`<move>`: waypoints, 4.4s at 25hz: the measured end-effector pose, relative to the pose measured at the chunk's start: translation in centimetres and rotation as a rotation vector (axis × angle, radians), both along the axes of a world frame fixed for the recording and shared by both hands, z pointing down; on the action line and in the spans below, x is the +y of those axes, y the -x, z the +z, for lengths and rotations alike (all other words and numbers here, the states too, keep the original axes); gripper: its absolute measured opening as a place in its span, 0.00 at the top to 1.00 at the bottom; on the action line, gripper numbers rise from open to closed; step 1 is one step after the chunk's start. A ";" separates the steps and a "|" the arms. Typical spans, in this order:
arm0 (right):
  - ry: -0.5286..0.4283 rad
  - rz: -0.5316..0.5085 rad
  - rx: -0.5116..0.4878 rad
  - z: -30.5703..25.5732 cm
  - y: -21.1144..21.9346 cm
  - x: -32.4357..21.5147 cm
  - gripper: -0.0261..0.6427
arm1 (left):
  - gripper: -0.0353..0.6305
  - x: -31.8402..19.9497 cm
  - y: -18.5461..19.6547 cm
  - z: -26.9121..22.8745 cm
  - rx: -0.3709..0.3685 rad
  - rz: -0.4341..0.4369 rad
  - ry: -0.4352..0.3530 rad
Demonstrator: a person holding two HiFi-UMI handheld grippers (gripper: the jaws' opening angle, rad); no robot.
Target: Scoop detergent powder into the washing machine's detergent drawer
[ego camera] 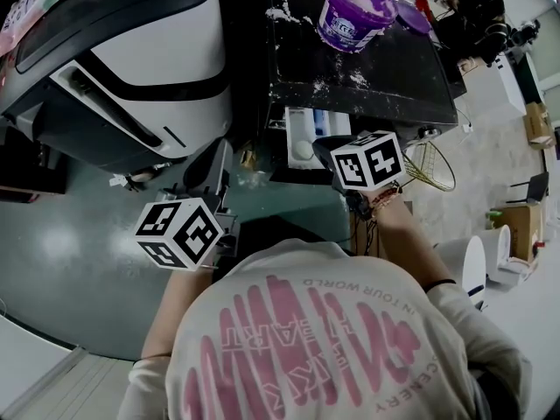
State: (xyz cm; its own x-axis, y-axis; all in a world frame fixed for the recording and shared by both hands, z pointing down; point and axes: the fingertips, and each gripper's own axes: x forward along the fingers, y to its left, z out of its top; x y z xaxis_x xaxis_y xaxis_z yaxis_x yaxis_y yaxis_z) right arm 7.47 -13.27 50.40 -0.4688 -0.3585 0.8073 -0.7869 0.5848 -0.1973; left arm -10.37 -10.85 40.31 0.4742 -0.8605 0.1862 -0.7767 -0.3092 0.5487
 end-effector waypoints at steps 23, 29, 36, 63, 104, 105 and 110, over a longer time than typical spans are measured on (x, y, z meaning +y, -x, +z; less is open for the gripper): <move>-0.095 -0.147 0.299 1.3 1.7 1.9 0.95 | 0.94 -1.5 1.5 0.2 0.022 0.095 -0.003; -0.113 -0.108 0.351 1.3 1.8 2.1 0.95 | 0.94 -2.1 1.6 0.4 0.051 0.178 -0.004; -0.141 -0.044 0.398 0.9 1.8 2.6 0.95 | 0.94 -2.1 1.7 0.6 0.041 0.286 0.008; -0.428 -0.054 0.480 -0.6 2.3 4.0 0.95 | 0.94 1.8 0.7 1.2 0.018 0.268 0.008; -0.579 -0.037 0.317 -3.9 0.8 5.7 0.95 | 0.94 11.5 1.0 -2.9 -0.050 -0.009 -0.065; -0.560 0.025 0.253 -4.3 0.4 5.6 0.95 | 0.94 11.7 1.0 -3.0 -0.053 -0.008 -0.064; -0.420 0.327 -0.104 -5.4 -1.7 5.1 0.95 | 0.94 12.4 1.4 -2.8 -0.074 -0.027 -0.055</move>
State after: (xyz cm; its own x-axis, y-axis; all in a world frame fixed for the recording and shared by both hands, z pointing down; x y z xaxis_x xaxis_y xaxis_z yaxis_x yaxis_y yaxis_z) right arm 9.15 -8.17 45.04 -0.3480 -0.7810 0.5186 -0.9300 0.3575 -0.0856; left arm -11.73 1.57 37.55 0.4372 -0.8828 0.1718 -0.8232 -0.3158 0.4719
